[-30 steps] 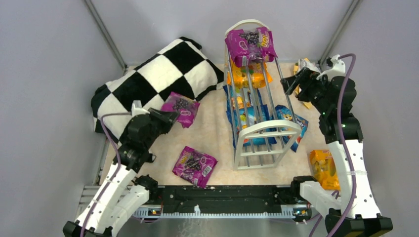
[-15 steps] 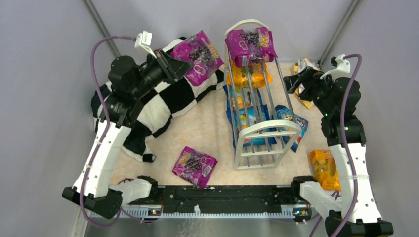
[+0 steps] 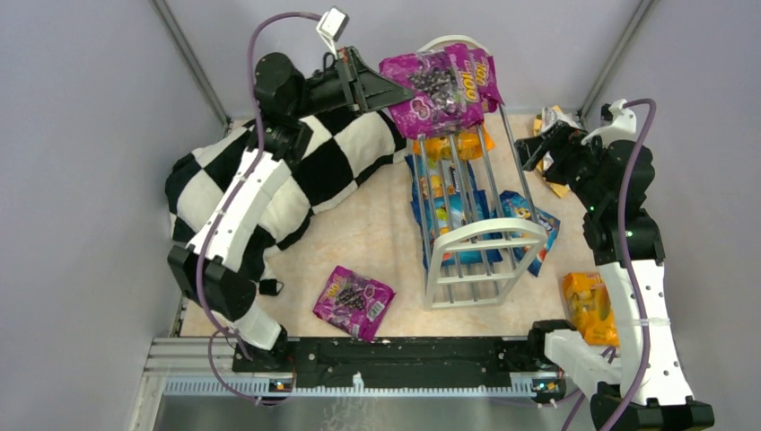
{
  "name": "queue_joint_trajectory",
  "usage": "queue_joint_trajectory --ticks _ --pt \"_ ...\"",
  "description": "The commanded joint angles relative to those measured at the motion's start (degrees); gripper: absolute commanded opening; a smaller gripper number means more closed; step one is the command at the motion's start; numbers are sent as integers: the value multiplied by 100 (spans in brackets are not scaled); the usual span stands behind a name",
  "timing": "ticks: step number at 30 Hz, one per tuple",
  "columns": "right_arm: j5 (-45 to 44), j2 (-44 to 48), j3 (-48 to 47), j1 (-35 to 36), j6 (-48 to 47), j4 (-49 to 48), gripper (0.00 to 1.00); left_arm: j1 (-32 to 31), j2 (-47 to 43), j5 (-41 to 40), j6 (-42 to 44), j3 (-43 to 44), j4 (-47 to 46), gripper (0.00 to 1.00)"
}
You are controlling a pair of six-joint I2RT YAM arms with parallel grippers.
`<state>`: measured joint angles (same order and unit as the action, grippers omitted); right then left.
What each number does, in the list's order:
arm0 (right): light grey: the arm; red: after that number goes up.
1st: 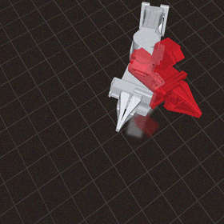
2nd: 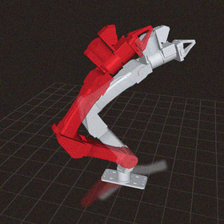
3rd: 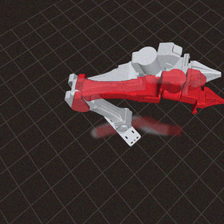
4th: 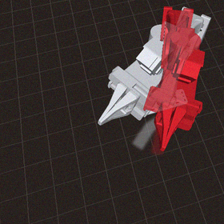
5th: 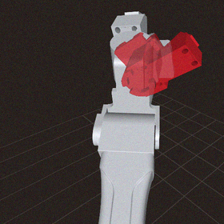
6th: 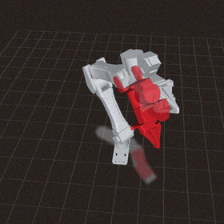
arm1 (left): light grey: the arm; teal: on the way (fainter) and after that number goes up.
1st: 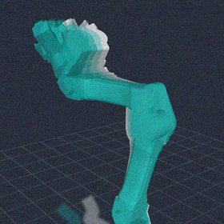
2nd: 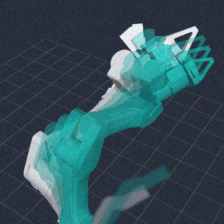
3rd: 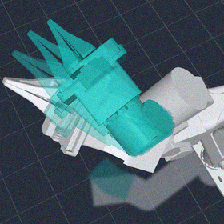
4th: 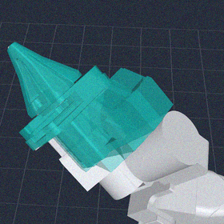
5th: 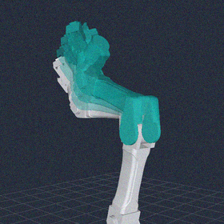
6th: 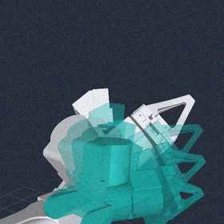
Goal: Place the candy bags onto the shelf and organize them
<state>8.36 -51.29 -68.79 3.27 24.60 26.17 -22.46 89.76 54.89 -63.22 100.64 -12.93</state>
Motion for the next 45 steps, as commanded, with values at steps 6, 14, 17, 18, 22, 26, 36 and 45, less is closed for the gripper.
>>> queue_joint_trajectory --ticks 6,14,17,18,22,26,36,45 --pt "-151 117 -193 42 -115 -90 90 -553 1072 399 -2830 616 -2395 0" --pt "-224 196 -107 42 -157 -94 91 -1111 1448 152 -3710 238 -2838 0" --pt "-244 215 -86 42 -152 -103 91 -1069 1397 -40 -3586 -61 -2594 0" --pt "-240 216 -81 42 -148 -111 91 -1041 1395 -105 -3429 -77 -2358 0" --pt "-226 237 -77 43 -154 -97 91 -1002 1341 -426 -3351 -379 -2016 0" --pt "-300 294 -75 42 -198 -61 91 -777 1189 -795 -3774 -1125 -2391 0" --pt "-334 324 -41 42 -217 -60 91 -551 1383 -865 -3673 -1050 -2346 0" --pt "-345 330 17 42 -236 -77 92 -402 1359 -791 -3410 -970 -2270 23"
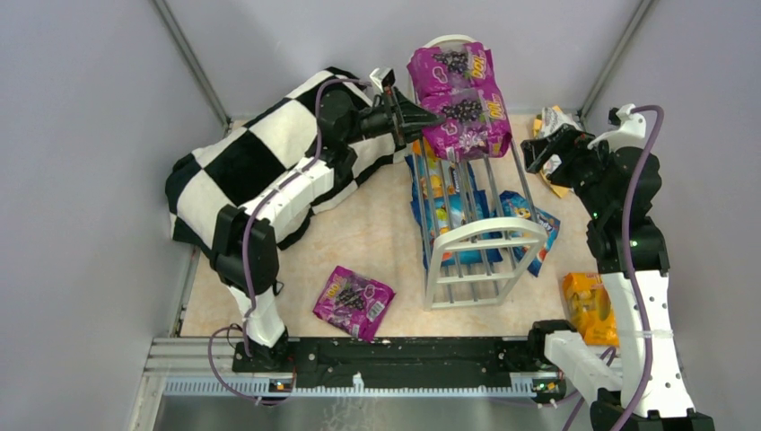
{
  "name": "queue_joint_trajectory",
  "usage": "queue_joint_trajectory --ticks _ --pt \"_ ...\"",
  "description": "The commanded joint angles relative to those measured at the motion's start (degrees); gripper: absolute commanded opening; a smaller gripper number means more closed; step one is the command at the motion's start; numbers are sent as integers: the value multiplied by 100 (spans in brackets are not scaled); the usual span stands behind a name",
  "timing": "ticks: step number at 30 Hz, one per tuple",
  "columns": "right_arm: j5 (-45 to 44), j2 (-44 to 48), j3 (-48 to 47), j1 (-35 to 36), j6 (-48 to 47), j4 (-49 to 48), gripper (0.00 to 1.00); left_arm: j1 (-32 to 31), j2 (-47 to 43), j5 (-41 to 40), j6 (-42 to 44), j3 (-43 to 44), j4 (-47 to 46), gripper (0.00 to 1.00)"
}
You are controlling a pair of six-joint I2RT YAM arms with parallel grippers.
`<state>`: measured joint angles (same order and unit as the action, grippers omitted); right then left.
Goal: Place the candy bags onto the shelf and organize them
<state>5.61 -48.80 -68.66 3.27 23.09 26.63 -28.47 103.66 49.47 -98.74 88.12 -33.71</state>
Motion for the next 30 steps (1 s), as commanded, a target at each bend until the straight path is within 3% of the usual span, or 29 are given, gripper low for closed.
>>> queue_joint_trajectory --ticks 1,4,8,11,12,18,21,24,30 --pt "-63 82 10 42 -86 -124 92 214 -37 -227 205 297 -181 32" --pt "-68 72 4 42 -86 -123 92 272 -190 -191 640 315 145 53" --pt "-77 72 -29 42 -103 -97 92 448 -583 -175 1560 248 842 68" --pt "-77 72 -34 42 -106 -95 92 634 -963 -95 2432 220 1453 95" --pt "-67 66 -38 42 -105 -97 92 699 -1147 -106 2784 163 1773 98" --pt "-79 46 -63 42 -112 -76 92 919 -2376 -494 5544 -485 4071 98" --pt "-98 55 -65 40 -121 -66 92 964 -2958 -764 6555 -1300 5179 98" --pt "-86 10 -80 42 -101 -70 92 970 -3506 -1213 7143 -2195 6000 98" --pt "-26 -167 -223 42 -81 85 91 962 -4476 -1601 7353 -3615 6779 98"
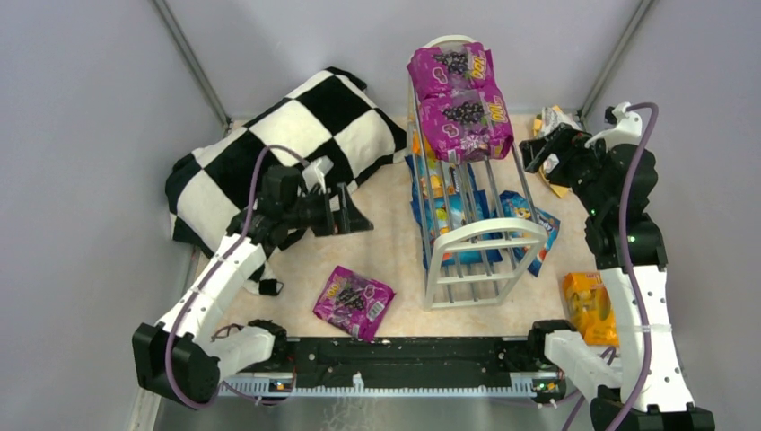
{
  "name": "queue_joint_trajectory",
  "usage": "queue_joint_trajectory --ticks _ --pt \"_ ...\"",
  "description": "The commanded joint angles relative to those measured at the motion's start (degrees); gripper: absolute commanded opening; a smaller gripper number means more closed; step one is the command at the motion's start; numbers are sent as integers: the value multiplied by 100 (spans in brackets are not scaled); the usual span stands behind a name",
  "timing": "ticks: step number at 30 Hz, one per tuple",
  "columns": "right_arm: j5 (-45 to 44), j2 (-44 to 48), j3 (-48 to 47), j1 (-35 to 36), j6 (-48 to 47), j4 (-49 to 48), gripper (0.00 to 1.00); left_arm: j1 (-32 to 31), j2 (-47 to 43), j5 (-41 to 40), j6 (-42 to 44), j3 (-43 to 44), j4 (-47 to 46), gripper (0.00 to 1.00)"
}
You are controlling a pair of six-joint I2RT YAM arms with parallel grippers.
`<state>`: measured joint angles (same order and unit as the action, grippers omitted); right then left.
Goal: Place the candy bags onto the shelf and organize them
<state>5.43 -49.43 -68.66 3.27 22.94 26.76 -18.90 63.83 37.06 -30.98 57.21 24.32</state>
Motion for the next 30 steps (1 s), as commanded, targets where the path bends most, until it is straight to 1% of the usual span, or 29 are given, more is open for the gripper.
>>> queue_joint_trajectory --ticks 1,3,5,10,12,14,17,19,20,22,23,25,26,28,30 --pt "-22 -110 -241 41 -62 119 91 -2 -629 -329 554 -666 1028 98" --pt "-61 -74 -222 38 -73 161 91 -79 -899 -179 389 -974 982 98" --pt "-128 -40 -196 42 -84 199 91 -354 -1102 -344 166 -1218 962 99" --pt "-100 -108 -251 42 -54 255 91 -1269 -1263 -1192 -394 -1590 995 98" --pt "-80 -117 -257 40 -37 227 91 -1629 -1158 -1470 -442 -1616 1022 98" --pt "-69 -128 -253 42 -40 220 91 -2066 -965 -1988 -448 -1495 1168 97" --pt "-89 -161 -248 40 -94 237 91 -2675 -537 -2651 -535 -1222 1397 88" --pt "-93 -173 -232 42 -121 250 91 -2976 -280 -3087 -755 -1068 1591 82" --pt "-93 -172 -216 42 -129 246 91 -3115 -192 -3292 -913 -1035 1618 77" --pt "-74 -156 -186 42 -134 248 92 -3358 -119 -3833 -1368 -1015 1745 64" --pt "-69 -149 -165 42 -140 236 92 -3457 -121 -4203 -1678 -987 1913 60" --pt "-52 -131 -128 42 -149 218 92 -3633 -178 -4827 -2327 -902 2380 69" --pt "-43 -124 -110 45 -151 216 92 -3680 -238 -5015 -2589 -882 2614 75" --pt "-36 -120 -86 40 -158 202 92 -3691 -388 -5161 -3096 -943 2918 82" --pt "-33 -111 -38 42 -178 173 92 -3692 -575 -5041 -3432 -1179 2834 84"
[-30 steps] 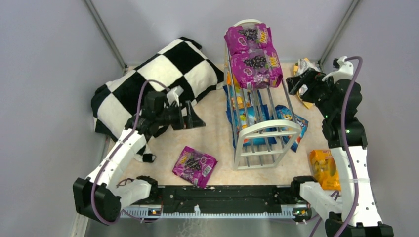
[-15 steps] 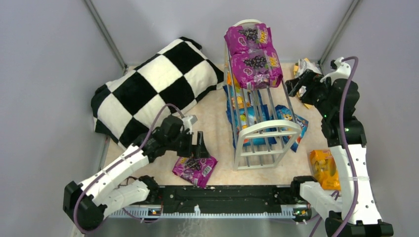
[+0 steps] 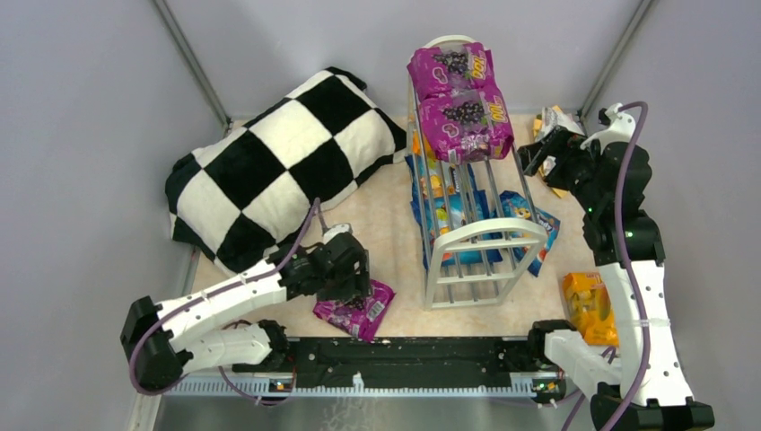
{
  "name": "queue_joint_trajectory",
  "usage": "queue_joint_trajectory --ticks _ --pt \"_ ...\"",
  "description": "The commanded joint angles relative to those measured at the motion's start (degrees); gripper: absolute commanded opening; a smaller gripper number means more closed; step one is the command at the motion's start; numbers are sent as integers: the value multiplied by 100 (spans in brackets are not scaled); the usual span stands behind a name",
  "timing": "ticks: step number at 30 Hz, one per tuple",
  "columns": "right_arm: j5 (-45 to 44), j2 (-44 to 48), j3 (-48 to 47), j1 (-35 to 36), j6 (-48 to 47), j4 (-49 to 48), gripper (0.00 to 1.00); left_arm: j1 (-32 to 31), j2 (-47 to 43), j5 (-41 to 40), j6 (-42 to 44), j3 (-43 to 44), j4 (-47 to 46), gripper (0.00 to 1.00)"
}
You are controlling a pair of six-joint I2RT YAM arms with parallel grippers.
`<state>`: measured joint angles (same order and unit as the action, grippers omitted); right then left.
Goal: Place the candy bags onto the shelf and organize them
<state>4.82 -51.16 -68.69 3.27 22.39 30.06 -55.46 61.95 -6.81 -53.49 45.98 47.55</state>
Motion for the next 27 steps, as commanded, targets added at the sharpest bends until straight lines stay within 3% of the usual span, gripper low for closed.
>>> queue_joint_trajectory --ticks 1,8,13,17,24,27 --pt "34 64 -6 45 -121 -177 92 -30 -484 -534 -1204 -236 248 84" --pt "184 -59 -65 42 -70 -239 92 54 -507 -747 -974 -743 -918 91" --pt "168 -87 -128 42 -76 -193 92 741 -205 -1150 -529 -710 -1211 98" --pt "184 -137 -154 42 -64 -182 92 1769 145 -285 281 -1046 -2615 98" --pt "134 -185 -290 43 -75 -92 92 1861 1535 54 1805 214 -3624 98" --pt "160 -191 -303 42 -68 -57 92 1934 2176 1228 2471 902 -3823 98"
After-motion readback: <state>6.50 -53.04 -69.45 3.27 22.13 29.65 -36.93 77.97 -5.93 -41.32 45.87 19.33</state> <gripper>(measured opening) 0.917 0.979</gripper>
